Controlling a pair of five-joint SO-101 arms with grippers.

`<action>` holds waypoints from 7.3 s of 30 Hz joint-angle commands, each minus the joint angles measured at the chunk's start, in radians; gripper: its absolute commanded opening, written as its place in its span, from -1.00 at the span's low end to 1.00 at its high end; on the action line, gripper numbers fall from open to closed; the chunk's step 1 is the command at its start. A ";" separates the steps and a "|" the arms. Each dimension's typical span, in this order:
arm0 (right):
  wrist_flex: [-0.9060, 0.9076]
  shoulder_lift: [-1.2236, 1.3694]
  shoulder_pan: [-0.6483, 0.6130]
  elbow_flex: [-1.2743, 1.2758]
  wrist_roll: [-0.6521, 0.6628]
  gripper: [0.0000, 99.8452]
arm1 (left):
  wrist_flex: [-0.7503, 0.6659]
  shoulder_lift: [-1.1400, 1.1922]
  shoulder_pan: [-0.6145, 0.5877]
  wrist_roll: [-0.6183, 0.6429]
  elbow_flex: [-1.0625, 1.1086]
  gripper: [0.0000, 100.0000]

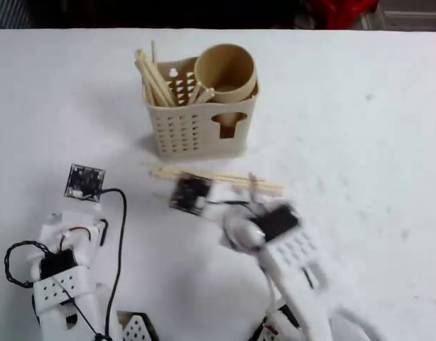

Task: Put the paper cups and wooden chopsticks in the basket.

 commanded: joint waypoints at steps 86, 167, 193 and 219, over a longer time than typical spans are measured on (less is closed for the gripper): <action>-1.010 0.584 -0.007 -0.729 -0.577 -0.68 | -0.014 -0.015 0.048 -0.012 -0.003 -0.53; -0.418 0.188 0.107 0.028 -0.012 -0.68 | -0.014 -0.015 0.048 -0.012 -0.003 -0.53; -0.674 0.680 0.085 -0.029 -0.018 -0.68 | -0.014 -0.015 0.048 -0.012 -0.003 -0.53; -0.070 0.464 -0.137 -0.316 -0.075 -0.73 | -0.014 -0.015 0.047 -0.012 -0.002 -0.53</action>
